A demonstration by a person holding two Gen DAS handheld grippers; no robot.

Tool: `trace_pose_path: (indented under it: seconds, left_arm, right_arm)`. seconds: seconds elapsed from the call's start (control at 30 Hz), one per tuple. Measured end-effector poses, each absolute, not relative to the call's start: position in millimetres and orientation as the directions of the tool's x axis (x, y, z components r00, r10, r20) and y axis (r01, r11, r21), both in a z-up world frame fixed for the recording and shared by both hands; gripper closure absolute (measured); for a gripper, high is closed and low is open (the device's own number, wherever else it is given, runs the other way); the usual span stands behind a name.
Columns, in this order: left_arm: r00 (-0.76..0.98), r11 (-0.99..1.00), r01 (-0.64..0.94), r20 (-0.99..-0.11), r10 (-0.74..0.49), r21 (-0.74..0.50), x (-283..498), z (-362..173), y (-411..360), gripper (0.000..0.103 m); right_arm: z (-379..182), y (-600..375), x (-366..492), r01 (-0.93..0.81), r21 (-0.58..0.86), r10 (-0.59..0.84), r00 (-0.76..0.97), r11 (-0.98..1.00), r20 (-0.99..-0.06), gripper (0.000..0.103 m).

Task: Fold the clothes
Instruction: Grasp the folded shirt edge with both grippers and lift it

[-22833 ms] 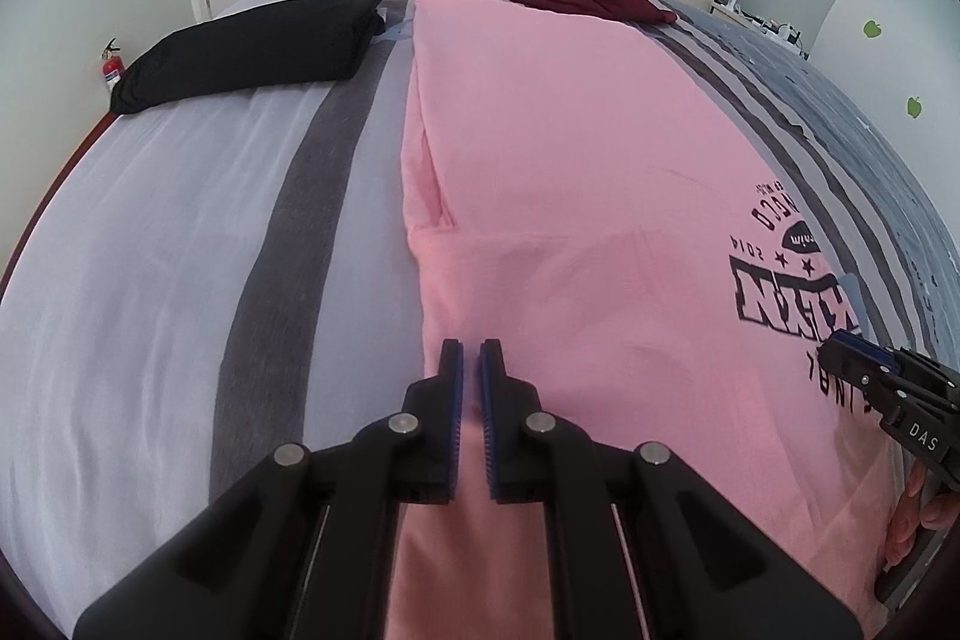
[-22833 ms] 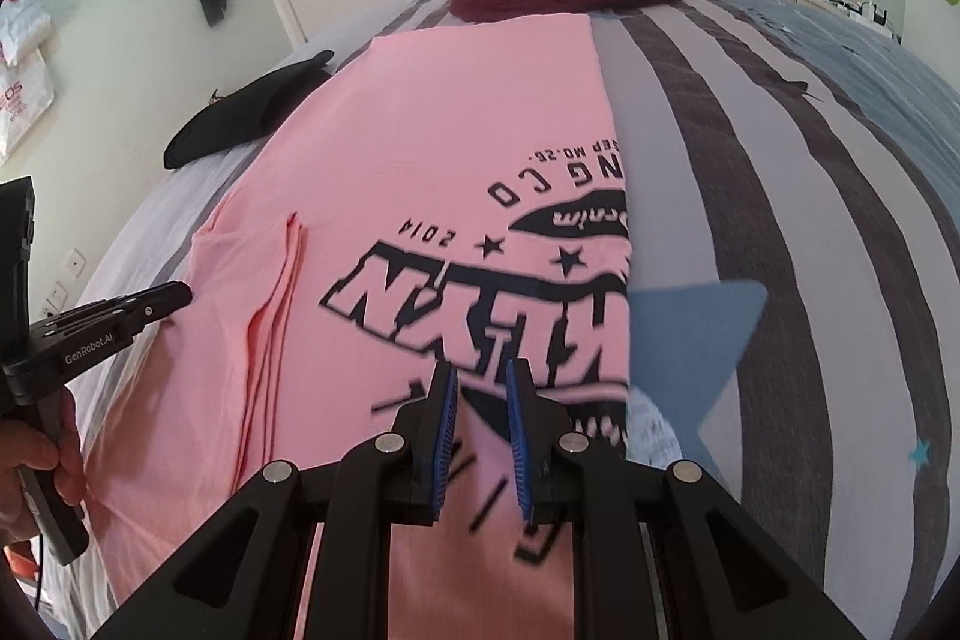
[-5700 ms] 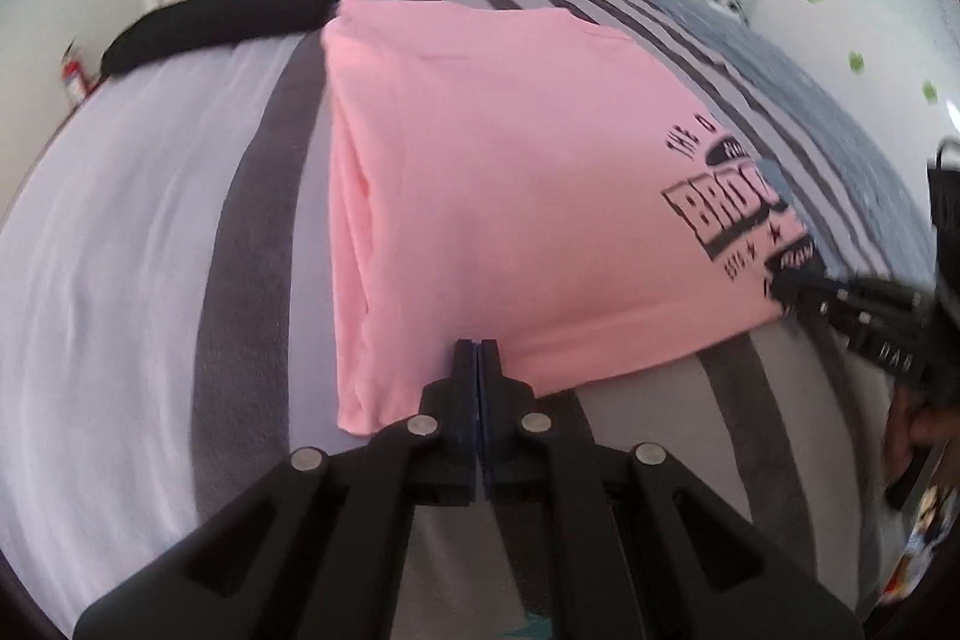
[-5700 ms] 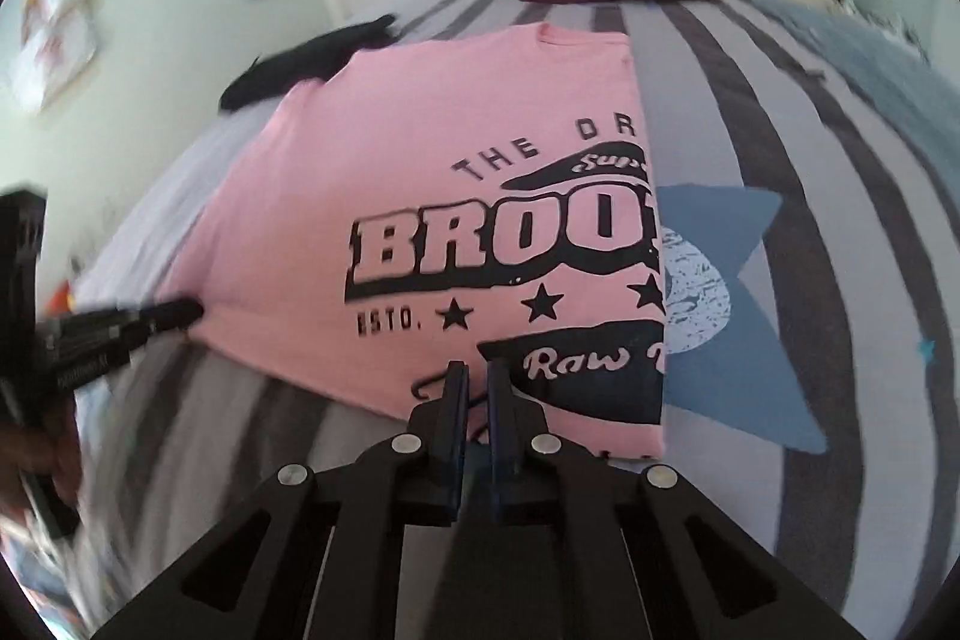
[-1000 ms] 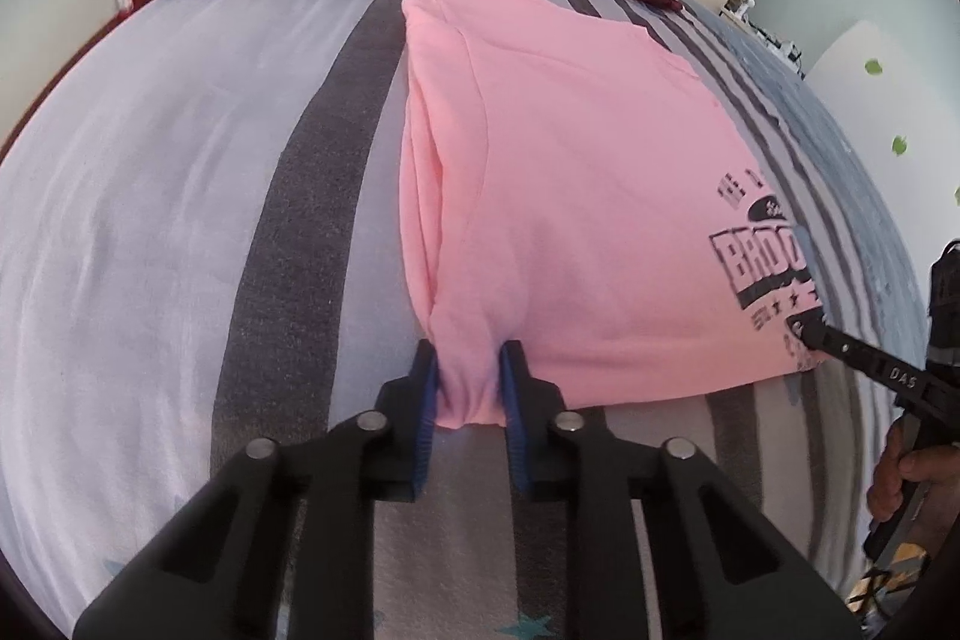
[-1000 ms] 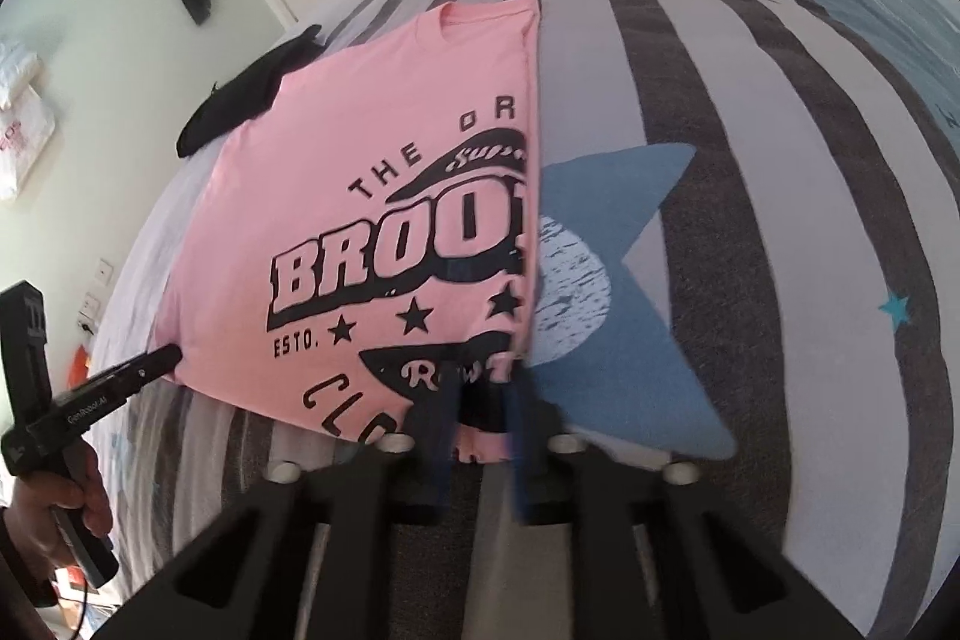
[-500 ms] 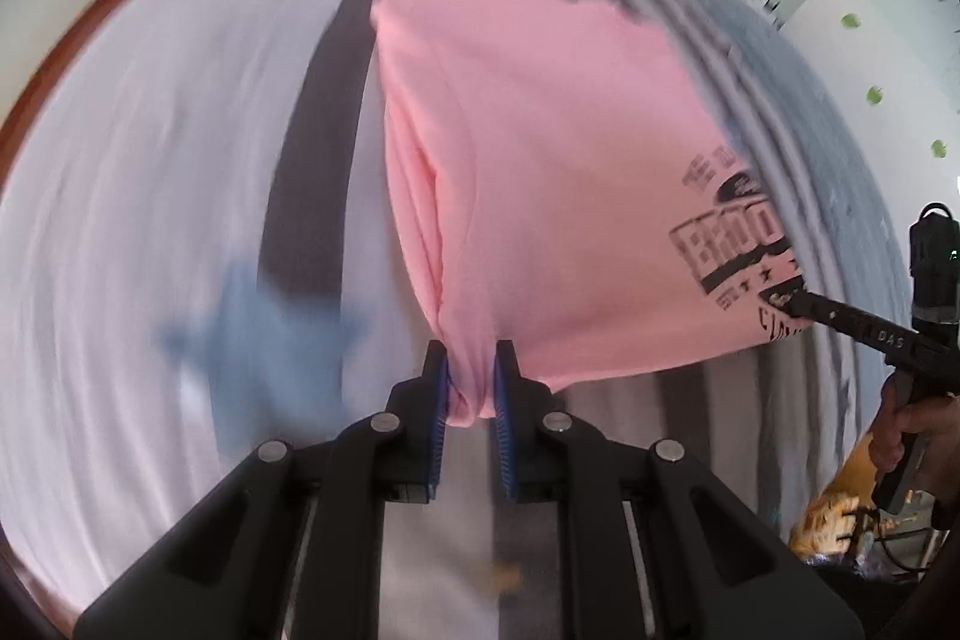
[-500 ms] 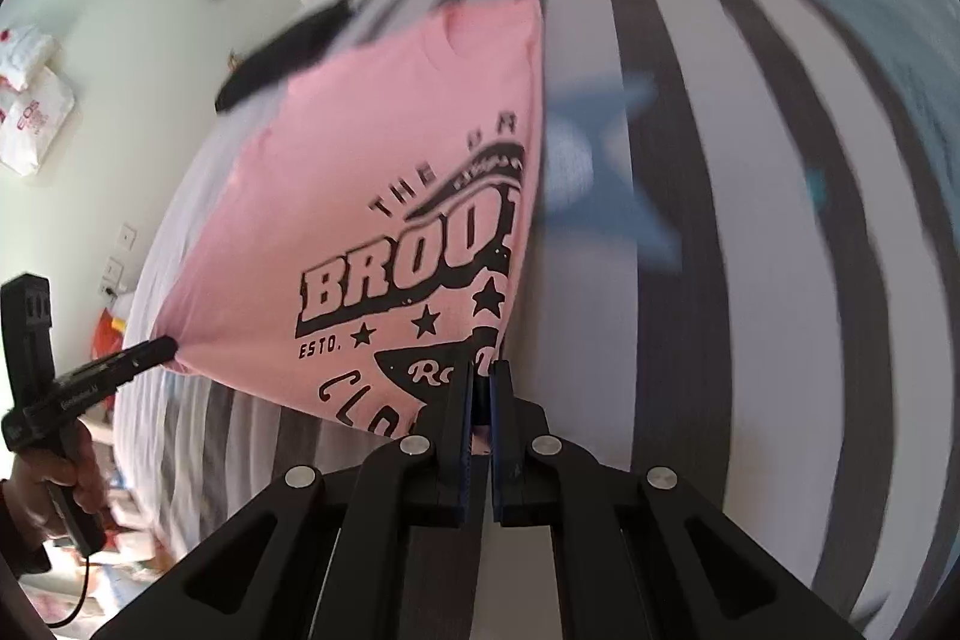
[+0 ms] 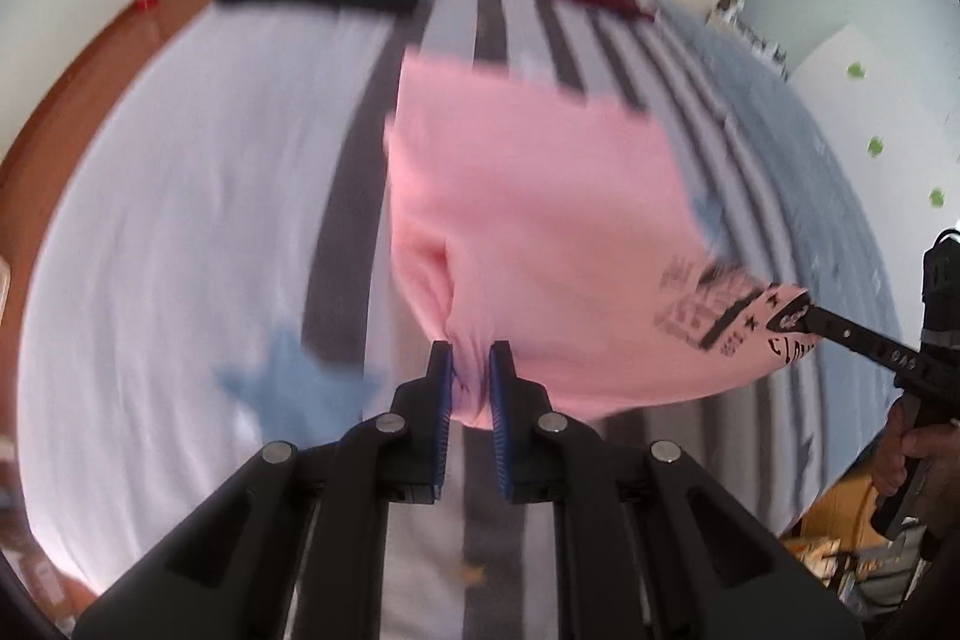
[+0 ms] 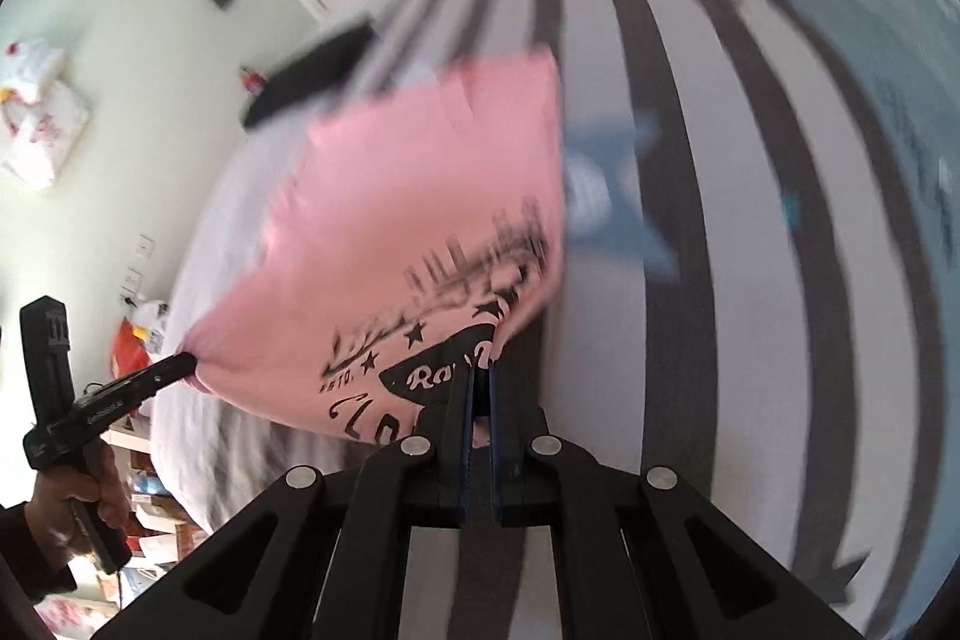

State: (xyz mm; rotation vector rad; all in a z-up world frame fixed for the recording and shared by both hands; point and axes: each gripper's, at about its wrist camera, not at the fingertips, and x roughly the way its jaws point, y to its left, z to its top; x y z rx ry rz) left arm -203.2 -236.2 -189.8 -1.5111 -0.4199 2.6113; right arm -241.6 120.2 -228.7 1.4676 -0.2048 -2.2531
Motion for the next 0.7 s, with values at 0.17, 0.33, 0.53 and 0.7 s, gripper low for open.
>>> trace_pose_path:
  seconds: [0.17,0.33,0.53,0.7]
  left_arm:
    - [-0.620,-0.969,0.007,-0.761,0.191,-0.249,-289.2,-173.1,-248.2,0.095]
    - [-0.619,-0.985,0.018,-0.775,0.126,-0.174,-378.4,-223.8,-252.4,0.098]
    - [-0.598,-0.962,0.126,-0.792,0.120,-0.241,-397.8,-258.0,-282.6,0.096]
    - [-0.614,-0.948,0.105,-0.769,0.177,-0.301,-371.4,-261.8,-290.7,0.051]
  right_arm:
    - [-205.7,102.9,-324.5,0.329,0.328,-0.453,-0.456,-0.886,-0.766,0.100]
    - [-251.5,74.6,-426.6,0.311,0.288,-0.411,-0.472,-0.906,-0.780,0.100]
    - [-281.1,86.3,-476.6,0.211,0.373,-0.428,-0.463,-0.904,-0.776,0.096]
    - [-290.2,84.8,-463.2,0.229,0.384,-0.447,-0.441,-0.894,-0.778,0.080]
